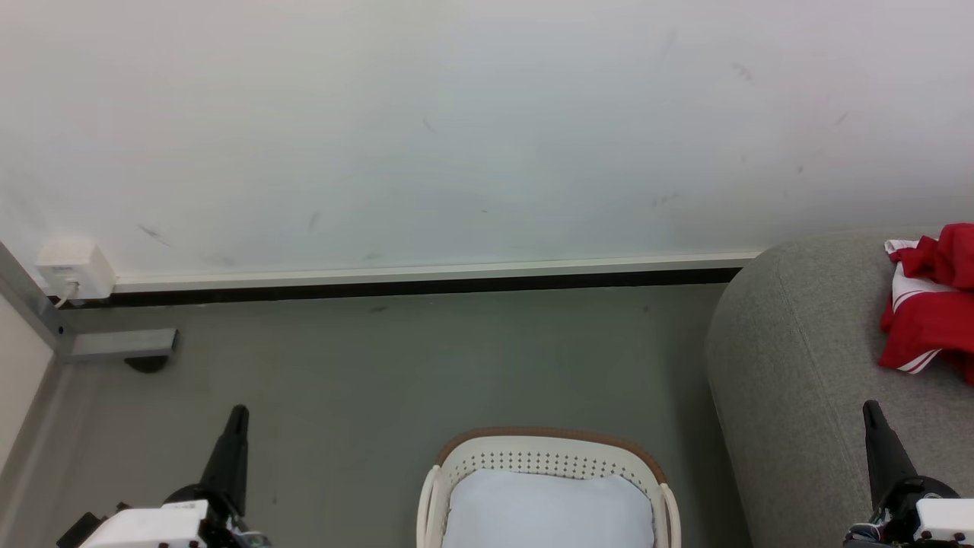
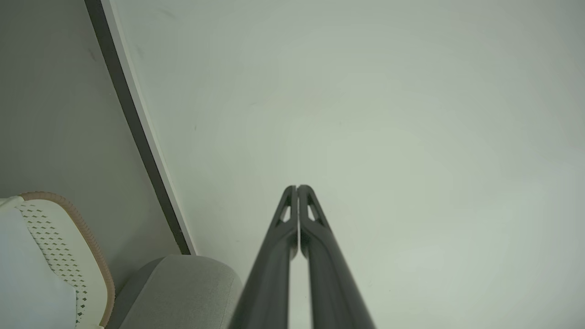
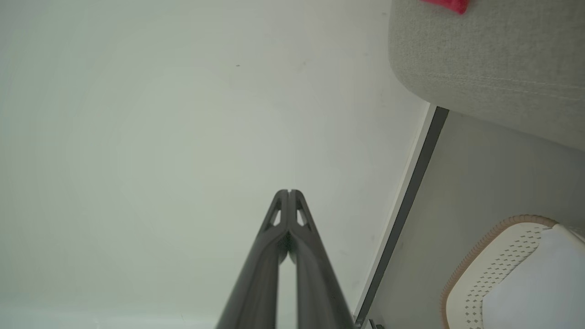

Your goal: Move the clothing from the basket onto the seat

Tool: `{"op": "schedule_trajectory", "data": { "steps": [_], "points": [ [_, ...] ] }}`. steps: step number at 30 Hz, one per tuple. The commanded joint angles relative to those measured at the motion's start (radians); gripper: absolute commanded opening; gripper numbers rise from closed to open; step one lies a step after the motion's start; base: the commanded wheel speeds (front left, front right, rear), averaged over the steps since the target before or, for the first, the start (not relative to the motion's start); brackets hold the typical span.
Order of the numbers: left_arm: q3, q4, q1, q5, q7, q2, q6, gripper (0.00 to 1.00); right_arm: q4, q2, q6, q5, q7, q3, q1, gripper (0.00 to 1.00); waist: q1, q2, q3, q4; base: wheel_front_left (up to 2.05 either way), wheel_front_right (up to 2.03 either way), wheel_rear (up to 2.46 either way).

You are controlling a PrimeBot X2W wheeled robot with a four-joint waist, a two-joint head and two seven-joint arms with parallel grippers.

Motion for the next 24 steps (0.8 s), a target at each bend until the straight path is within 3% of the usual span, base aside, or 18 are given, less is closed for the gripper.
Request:
{"op": "schedule_trajectory", "data": {
  "steps": [1,24],
  "points": [
    [0.003,-0.002,-0.006,-0.013,0.005,0.007,-0.007,0.0,-0.005,-0.008,-0.002,0.001,0.004,-0.004,-0.006,0.0,0.0,-0.0001,0.0,0.0,0.0,0.0,0.0],
    [0.003,-0.002,-0.006,-0.013,0.005,0.007,-0.007,0.0,-0.005,-0.008,-0.002,0.001,0.004,-0.003,-0.006,0.0,0.0,-0.0001,0.0,0.0,0.0,0.0,0.0]
  ]
}}
